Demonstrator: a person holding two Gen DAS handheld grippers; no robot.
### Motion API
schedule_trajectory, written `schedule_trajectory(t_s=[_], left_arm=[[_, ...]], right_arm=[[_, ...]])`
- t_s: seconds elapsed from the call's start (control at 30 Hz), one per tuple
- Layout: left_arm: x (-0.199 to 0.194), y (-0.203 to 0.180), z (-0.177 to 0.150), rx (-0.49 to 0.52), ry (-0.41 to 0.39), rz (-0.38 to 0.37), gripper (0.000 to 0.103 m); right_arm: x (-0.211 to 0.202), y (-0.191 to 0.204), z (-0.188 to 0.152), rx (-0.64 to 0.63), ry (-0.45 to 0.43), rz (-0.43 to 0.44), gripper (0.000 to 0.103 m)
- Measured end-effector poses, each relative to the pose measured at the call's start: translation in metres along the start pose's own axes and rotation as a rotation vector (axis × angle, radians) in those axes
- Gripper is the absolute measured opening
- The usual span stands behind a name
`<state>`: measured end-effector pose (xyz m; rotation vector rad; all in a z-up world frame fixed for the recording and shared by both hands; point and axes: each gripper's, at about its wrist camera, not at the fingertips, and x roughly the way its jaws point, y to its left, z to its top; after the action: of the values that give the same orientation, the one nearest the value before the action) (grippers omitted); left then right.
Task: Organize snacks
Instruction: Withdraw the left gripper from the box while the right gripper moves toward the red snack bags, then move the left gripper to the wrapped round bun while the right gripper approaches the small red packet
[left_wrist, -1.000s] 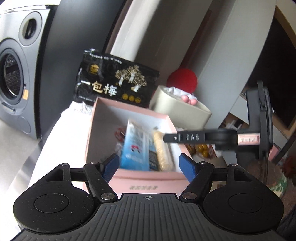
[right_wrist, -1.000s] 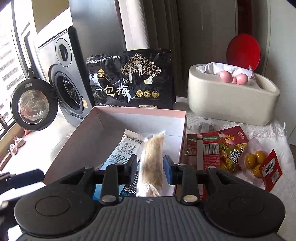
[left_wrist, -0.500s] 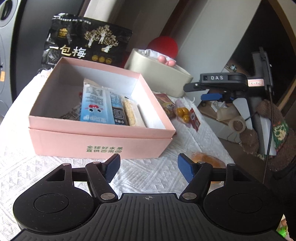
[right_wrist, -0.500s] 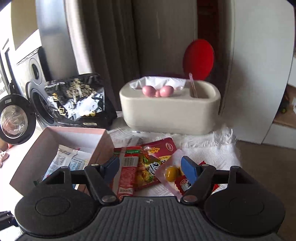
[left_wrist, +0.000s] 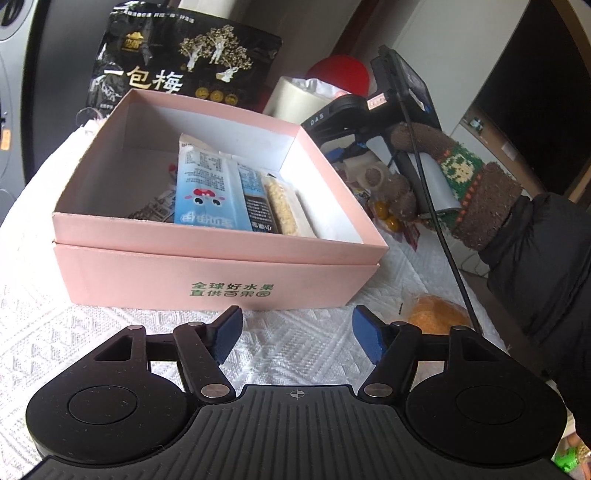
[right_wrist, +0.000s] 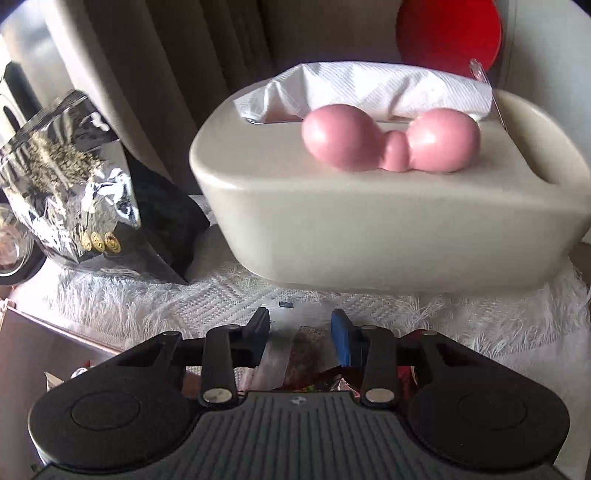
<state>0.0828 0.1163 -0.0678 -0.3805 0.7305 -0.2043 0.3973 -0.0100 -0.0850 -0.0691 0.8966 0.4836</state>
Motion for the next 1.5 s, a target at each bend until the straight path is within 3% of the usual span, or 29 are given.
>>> schedule_trajectory(t_s=[0.2,0.23,0.27,0.3,0.47,0.6,0.67,0.73,0.77,0.8,0.87,0.97,1.07,1.13,1.17,1.2,1.23,1.5], left_arm=[[0.001,-0.002,0.000,-0.012,-0.008,-0.030,0.071],[0.001,-0.004,0.000,-0.010,-0.007,-0.033,0.071],[0.001,-0.006,0.000,-0.006,-0.006,-0.035,0.071],[0.002,-0.007,-0.001,-0.002,-0.005,-0.038,0.071],[0.004,-0.021,-0.005,0.035,0.020,-0.059,0.071],[0.009,-0.034,-0.008,0.073,0.042,-0.065,0.071],[0.015,-0.040,-0.007,0.088,0.048,-0.065,0.071],[0.021,-0.047,-0.004,0.100,0.055,-0.060,0.071],[0.023,-0.049,-0.003,0.103,0.055,-0.061,0.071],[0.024,-0.052,-0.002,0.106,0.054,-0.064,0.071],[0.024,-0.056,-0.001,0.115,0.053,-0.069,0.071],[0.023,-0.056,0.000,0.121,0.049,-0.055,0.071],[0.024,-0.047,0.000,0.090,0.051,-0.024,0.071],[0.024,-0.043,0.000,0.071,0.054,-0.014,0.071],[0.023,-0.042,-0.001,0.070,0.056,-0.017,0.071],[0.022,-0.043,-0.002,0.072,0.060,-0.024,0.071],[0.021,-0.044,-0.003,0.077,0.066,-0.035,0.071],[0.017,-0.067,-0.012,0.113,0.111,-0.113,0.071]], right_arm=[[-0.037,0.003,-0.032,-0.063,0.032,0.077,0.034],[-0.044,0.004,-0.039,-0.073,0.049,0.090,0.023],[-0.048,0.003,-0.045,-0.072,0.086,0.107,0.003],[-0.053,0.003,-0.052,-0.066,0.101,0.123,0.001],[-0.080,0.002,-0.092,-0.111,0.172,0.211,0.001],[-0.106,-0.007,-0.114,-0.137,0.121,0.209,0.002],[-0.117,-0.016,-0.115,-0.145,0.057,0.152,0.007],[-0.118,-0.035,-0.109,-0.073,0.019,0.107,0.036],[-0.119,-0.047,-0.105,-0.025,-0.007,0.089,0.058],[-0.121,-0.060,-0.102,0.016,-0.054,0.054,0.065],[-0.119,-0.077,-0.096,0.010,-0.144,-0.042,0.066],[-0.097,-0.106,-0.083,0.028,-0.148,-0.109,0.080],[-0.067,-0.137,-0.077,0.162,-0.079,-0.006,0.079],[-0.062,-0.139,-0.081,0.212,-0.108,0.032,0.078],[-0.063,-0.134,-0.083,0.199,-0.119,0.048,0.071],[-0.065,-0.128,-0.085,0.172,-0.112,0.071,0.057],[-0.070,-0.121,-0.090,0.144,-0.113,0.083,0.052],[-0.115,-0.086,-0.150,0.023,-0.025,0.208,0.047]])
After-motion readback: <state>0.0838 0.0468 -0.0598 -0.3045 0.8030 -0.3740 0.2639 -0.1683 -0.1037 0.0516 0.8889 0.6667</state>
